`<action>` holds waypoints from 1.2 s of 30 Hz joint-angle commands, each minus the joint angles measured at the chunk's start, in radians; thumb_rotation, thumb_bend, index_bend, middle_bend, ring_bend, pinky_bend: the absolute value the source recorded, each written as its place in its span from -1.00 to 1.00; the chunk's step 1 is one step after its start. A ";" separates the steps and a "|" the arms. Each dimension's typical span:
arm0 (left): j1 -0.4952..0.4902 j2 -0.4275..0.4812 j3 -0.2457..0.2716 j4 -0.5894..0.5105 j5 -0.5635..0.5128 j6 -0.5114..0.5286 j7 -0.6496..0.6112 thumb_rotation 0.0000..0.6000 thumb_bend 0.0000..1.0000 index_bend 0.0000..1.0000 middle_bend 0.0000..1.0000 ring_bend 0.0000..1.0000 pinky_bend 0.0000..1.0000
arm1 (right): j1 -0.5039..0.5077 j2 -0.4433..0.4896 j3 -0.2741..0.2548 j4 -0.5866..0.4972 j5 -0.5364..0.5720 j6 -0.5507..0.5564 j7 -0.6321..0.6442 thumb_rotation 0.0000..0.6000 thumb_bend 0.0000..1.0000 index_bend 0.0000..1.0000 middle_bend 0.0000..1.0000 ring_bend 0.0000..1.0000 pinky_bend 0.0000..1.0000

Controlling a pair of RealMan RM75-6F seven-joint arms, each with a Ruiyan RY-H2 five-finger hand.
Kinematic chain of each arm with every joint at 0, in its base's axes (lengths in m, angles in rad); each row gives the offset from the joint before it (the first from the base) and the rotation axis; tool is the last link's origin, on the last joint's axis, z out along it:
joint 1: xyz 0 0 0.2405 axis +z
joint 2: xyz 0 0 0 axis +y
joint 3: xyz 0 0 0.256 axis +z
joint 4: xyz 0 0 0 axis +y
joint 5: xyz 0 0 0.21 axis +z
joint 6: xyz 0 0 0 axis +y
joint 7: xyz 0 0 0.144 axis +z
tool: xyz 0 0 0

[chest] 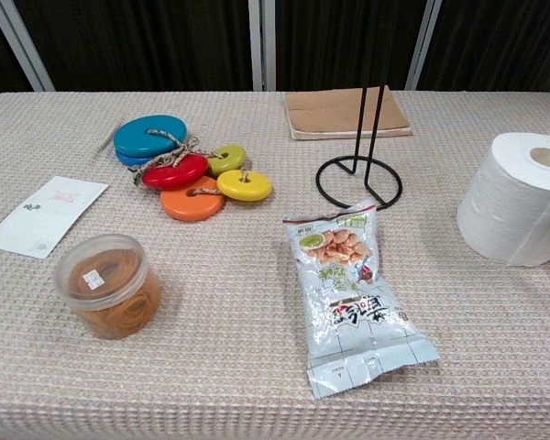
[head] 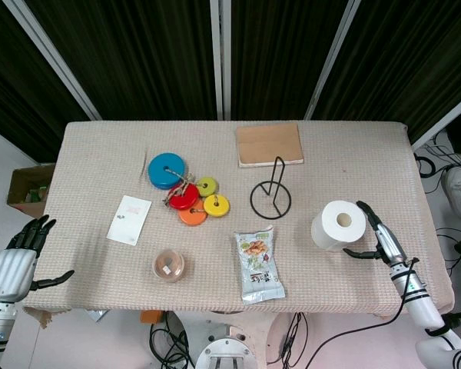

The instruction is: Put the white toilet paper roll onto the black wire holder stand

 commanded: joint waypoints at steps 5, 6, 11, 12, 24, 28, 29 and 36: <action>-0.002 0.001 -0.001 -0.003 0.003 0.001 0.004 0.32 -0.93 -0.86 -0.94 -0.90 -0.58 | -0.001 -0.002 -0.002 0.006 -0.003 0.004 0.007 1.00 -1.00 -1.00 -1.00 -1.00 -1.00; -0.001 0.001 -0.001 -0.005 0.004 0.003 0.005 0.33 -0.93 -0.86 -0.94 -0.90 -0.58 | -0.001 -0.002 -0.002 0.008 -0.003 0.003 0.009 1.00 -1.00 -1.00 -1.00 -1.00 -1.00; 0.001 0.001 0.000 -0.002 -0.001 0.002 0.002 0.33 -0.93 -0.86 -0.94 -0.90 -0.58 | 0.000 -0.005 -0.004 0.014 -0.005 0.002 0.017 1.00 -1.00 -1.00 -1.00 -1.00 -1.00; 0.001 0.001 0.000 -0.001 -0.002 0.001 0.000 0.33 -0.93 -0.86 -0.94 -0.90 -0.58 | 0.000 -0.006 -0.004 0.015 -0.005 0.001 0.018 1.00 -1.00 -1.00 -1.00 -1.00 -1.00; 0.001 0.001 -0.001 0.009 -0.003 0.001 -0.008 0.33 -0.93 -0.86 -0.94 -0.90 -0.58 | 0.022 -0.016 0.002 0.010 -0.012 -0.008 0.020 1.00 -1.00 -1.00 -1.00 -1.00 -1.00; 0.000 -0.002 0.000 0.012 -0.004 -0.003 -0.011 0.32 -0.92 -0.86 -0.94 -0.90 -0.58 | 0.035 -0.020 0.006 0.001 -0.018 -0.011 0.016 1.00 -1.00 -1.00 -1.00 -1.00 -1.00; 0.000 -0.003 0.001 0.014 -0.004 -0.005 -0.012 0.32 -0.93 -0.86 -0.94 -0.90 -0.58 | 0.037 -0.023 0.006 0.001 -0.020 -0.009 0.016 1.00 -1.00 -1.00 -1.00 -1.00 -1.00; 0.001 -0.001 0.000 0.015 -0.004 -0.003 -0.013 0.33 -0.93 -0.86 -0.94 -0.90 -0.58 | 0.053 -0.034 0.014 0.004 -0.026 0.002 0.027 1.00 -0.94 -0.96 -0.77 -0.86 -0.83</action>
